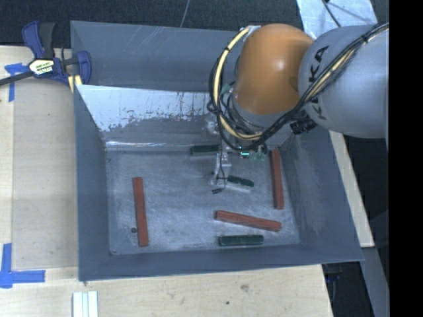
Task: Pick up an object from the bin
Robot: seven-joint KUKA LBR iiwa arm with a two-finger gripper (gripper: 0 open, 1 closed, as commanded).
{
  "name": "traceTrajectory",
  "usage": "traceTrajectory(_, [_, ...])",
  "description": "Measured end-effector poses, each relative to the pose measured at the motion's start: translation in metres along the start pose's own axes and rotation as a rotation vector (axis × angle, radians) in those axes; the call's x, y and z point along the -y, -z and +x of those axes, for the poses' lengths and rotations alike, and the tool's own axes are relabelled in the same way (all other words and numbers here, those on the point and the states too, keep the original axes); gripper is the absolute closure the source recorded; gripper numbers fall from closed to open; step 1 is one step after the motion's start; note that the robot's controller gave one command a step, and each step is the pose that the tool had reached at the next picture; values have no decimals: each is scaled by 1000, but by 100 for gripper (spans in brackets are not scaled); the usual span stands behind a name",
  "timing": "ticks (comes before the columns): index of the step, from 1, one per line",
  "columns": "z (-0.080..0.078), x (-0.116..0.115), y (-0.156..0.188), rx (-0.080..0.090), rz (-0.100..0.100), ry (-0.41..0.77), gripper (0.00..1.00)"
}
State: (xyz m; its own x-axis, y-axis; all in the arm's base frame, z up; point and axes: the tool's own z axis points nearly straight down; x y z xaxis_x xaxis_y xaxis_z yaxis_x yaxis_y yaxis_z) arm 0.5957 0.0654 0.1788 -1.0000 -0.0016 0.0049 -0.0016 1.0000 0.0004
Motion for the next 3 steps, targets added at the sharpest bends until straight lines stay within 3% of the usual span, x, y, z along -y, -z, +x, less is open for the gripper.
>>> traceTrajectory(1, [-2,0,5,9,0,-1,0])
traceTrajectory(2, [-14,63,-100,4,1,-63,0])
traceTrajectory(3, [-22,63,-56,8,-1,-140,0])
